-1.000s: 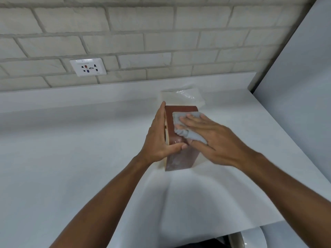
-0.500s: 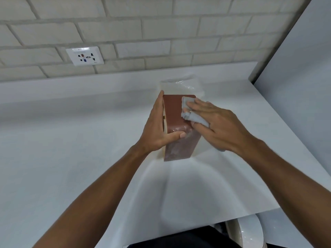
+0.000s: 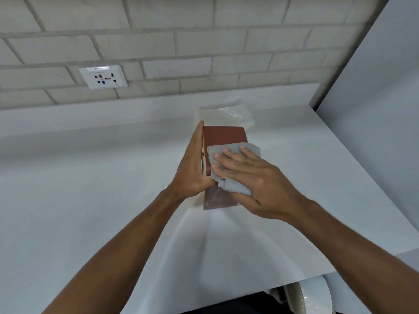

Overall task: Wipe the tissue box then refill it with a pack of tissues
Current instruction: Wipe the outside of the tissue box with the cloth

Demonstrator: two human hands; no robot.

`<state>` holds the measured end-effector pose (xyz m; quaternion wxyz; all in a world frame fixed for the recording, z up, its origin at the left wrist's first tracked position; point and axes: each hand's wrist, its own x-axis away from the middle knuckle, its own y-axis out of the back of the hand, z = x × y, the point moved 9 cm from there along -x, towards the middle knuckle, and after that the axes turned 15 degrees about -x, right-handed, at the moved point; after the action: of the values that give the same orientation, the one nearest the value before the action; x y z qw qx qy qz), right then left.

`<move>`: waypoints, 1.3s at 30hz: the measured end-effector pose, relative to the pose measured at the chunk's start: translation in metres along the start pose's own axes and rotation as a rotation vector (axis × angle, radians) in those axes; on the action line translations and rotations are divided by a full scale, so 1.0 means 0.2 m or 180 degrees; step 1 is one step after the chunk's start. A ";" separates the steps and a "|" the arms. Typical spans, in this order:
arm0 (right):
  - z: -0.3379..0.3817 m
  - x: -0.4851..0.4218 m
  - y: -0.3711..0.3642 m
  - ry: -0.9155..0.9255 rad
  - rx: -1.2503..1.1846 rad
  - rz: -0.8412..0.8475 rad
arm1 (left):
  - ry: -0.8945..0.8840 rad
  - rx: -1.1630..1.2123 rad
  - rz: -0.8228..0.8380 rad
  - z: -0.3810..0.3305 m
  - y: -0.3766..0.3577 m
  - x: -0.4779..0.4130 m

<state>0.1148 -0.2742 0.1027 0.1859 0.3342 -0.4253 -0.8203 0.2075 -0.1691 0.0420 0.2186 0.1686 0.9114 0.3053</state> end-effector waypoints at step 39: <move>-0.27 0.09 0.16 -0.0665 -0.0932 -0.0738 | 0.0059 0.0069 -0.0021 0.01 0.01 0.00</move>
<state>0.1398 -0.3344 0.1002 0.0918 0.2634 -0.2773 -0.9194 0.2090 -0.1678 0.0419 0.2093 0.1651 0.9172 0.2962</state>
